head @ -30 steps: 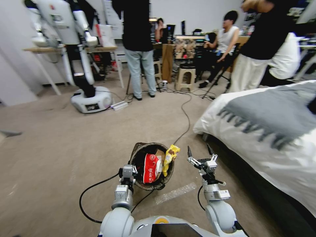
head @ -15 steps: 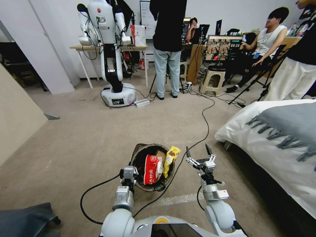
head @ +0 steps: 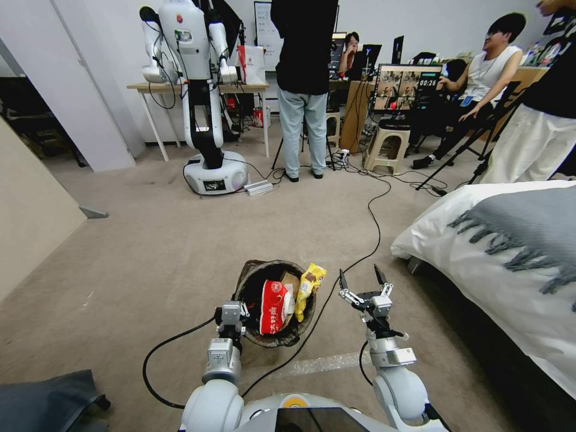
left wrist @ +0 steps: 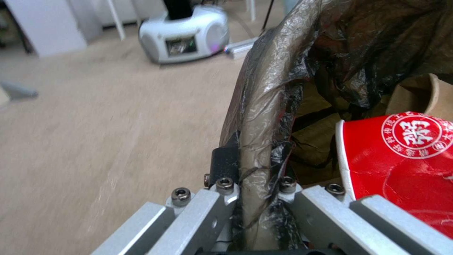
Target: Pick up the trash bin, then pick up the garbage from the floor and place it into the trash bin.
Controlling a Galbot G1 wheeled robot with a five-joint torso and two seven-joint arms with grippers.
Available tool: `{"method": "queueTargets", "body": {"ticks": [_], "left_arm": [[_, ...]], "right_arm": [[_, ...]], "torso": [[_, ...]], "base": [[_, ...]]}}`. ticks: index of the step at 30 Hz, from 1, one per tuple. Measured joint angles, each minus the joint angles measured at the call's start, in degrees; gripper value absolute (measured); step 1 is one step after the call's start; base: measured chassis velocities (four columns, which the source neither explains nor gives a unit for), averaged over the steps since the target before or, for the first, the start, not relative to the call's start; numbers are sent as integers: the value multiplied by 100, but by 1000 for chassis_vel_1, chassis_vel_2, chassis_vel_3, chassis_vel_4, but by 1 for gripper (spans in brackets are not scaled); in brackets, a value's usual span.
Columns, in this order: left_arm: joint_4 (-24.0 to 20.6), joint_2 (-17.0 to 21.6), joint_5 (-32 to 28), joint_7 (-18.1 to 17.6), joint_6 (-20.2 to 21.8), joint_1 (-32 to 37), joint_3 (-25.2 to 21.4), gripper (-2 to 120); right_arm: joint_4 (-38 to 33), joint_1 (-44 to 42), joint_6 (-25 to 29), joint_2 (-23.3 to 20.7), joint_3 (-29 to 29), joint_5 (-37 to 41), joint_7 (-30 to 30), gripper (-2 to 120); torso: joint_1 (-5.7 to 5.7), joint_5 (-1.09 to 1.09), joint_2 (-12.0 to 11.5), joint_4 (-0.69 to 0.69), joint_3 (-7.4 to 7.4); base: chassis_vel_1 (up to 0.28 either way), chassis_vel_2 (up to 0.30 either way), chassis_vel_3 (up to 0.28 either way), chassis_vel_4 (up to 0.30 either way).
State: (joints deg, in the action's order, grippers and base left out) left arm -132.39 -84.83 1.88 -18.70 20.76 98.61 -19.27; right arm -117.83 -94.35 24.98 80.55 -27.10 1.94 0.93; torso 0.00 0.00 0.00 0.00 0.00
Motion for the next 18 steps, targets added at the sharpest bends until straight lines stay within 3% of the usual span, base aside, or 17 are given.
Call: {"method": "queueTargets", "body": {"ticks": [6,18], "left_arm": [[116,-5,-549,-130,661,-201,-374,0],[423,32,-1471,-138,1352,-301,-821,0]], "right_arm": [[21,-16,38,-9,-22,-7,-6,100],[117,-8,125,17,-32,-38,-16,100]], "torso": [[0,0,0,1,0],[0,0,0,0,0]], "base": [[0,0,0,0],[0,0,0,0]]}}
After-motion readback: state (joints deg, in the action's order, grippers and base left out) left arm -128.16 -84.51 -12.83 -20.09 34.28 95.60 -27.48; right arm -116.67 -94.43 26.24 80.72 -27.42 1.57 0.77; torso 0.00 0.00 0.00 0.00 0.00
